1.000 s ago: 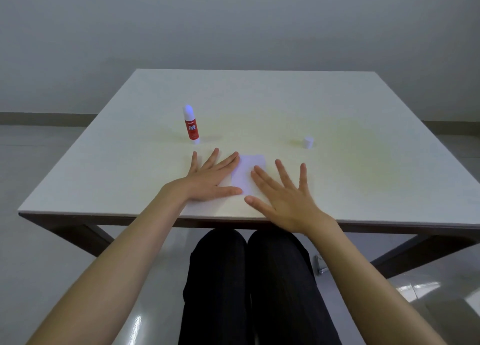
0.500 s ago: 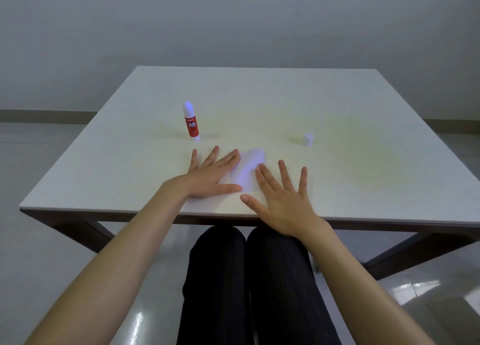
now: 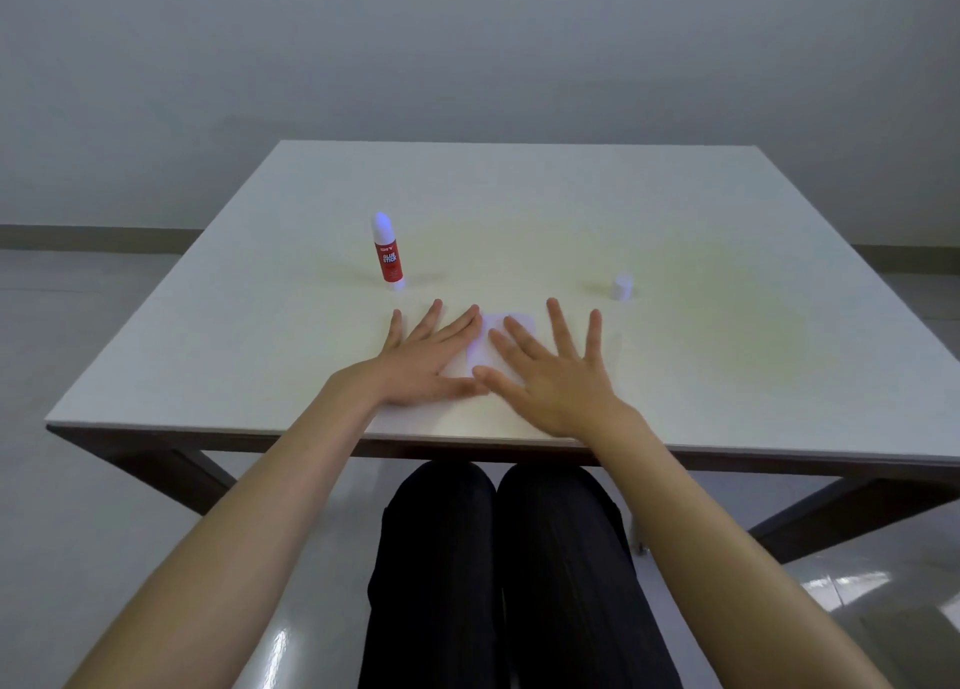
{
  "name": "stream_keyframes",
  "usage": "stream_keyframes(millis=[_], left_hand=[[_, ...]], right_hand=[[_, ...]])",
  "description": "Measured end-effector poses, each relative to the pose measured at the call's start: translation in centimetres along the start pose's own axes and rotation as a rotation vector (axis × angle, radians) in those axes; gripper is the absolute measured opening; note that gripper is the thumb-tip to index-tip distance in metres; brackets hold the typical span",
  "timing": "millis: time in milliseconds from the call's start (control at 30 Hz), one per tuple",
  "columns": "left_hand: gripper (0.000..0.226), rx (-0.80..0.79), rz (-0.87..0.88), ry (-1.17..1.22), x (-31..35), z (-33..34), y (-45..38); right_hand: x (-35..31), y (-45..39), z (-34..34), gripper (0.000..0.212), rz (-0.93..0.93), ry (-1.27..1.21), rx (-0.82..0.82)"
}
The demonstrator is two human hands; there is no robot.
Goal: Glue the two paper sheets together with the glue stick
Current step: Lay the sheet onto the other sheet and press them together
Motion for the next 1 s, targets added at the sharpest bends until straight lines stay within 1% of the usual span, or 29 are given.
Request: stream_keyframes(millis=[67, 100, 167, 233, 300, 367, 433, 500, 567, 633, 700, 767, 867, 933, 1000], left_hand=[[0.089, -0.001, -0.003, 0.007, -0.1, 0.0, 0.0], [0.088, -0.003, 0.000, 0.002, -0.1, 0.1, -0.1], [0.087, -0.005, 0.013, -0.006, -0.2, 0.1, -0.2], [0.087, -0.007, 0.016, 0.004, -0.3, 0.1, -0.3], [0.086, -0.009, 0.018, -0.009, -0.3, 0.1, -0.3], [0.087, -0.012, 0.014, -0.022, -0.3, 0.1, -0.3], [0.091, -0.022, 0.002, -0.008, -0.2, 0.0, -0.3], [0.090, -0.037, 0.005, -0.025, -0.3, 0.1, -0.3], [0.088, -0.043, 0.011, -0.043, -0.3, 0.1, -0.3], [0.090, -0.041, 0.006, -0.019, -0.3, 0.1, -0.3], [0.090, -0.037, 0.011, -0.017, -0.2, 0.1, -0.3], [0.090, -0.038, 0.009, -0.009, -0.2, 0.0, -0.1], [0.092, -0.044, -0.003, -0.006, -0.1, 0.0, 0.0], [0.092, -0.041, 0.003, -0.017, -0.1, 0.0, -0.1], [0.092, -0.041, 0.004, -0.012, -0.2, 0.0, -0.3]], right_hand=[[1.0, -0.7, -0.2, 0.082, 0.069, 0.022, 0.015], [0.6, -0.7, -0.2, 0.086, 0.060, 0.033, 0.037], [-1.4, -0.3, 0.6, 0.096, -0.039, 0.004, 0.077], [-3.1, 0.3, 1.6, 0.101, -0.122, -0.042, 0.080], [-2.4, 0.0, 1.5, 0.096, -0.110, -0.043, 0.065], [-0.6, -0.9, 0.6, 0.088, -0.015, -0.041, 0.022], [0.5, -1.4, -0.2, 0.084, 0.064, -0.051, -0.006], [-0.2, -1.2, -0.2, 0.087, 0.024, -0.031, 0.004], [-1.8, -0.4, 0.6, 0.094, -0.090, -0.042, 0.021], [-2.3, 0.2, 1.3, 0.097, -0.151, -0.074, 0.019], [-1.2, -0.1, 1.2, 0.091, -0.120, -0.075, 0.001], [0.4, -0.7, 0.6, 0.083, -0.041, -0.058, -0.012], [1.2, -0.9, 0.2, 0.084, 0.029, -0.032, 0.005], [0.4, -0.2, 0.6, 0.090, -0.004, -0.027, 0.017], [-0.6, 0.9, 1.3, 0.096, -0.084, -0.066, 0.007]])
Point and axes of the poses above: each hand's wrist, its own y-axis away from the middle knuckle, its own z-axis out of the palm, x = y × z, the point moved 2 cm from there along -y, towards the middle knuckle, and after that the axes turned 2 degrees about -y, right-handed, at the moved point
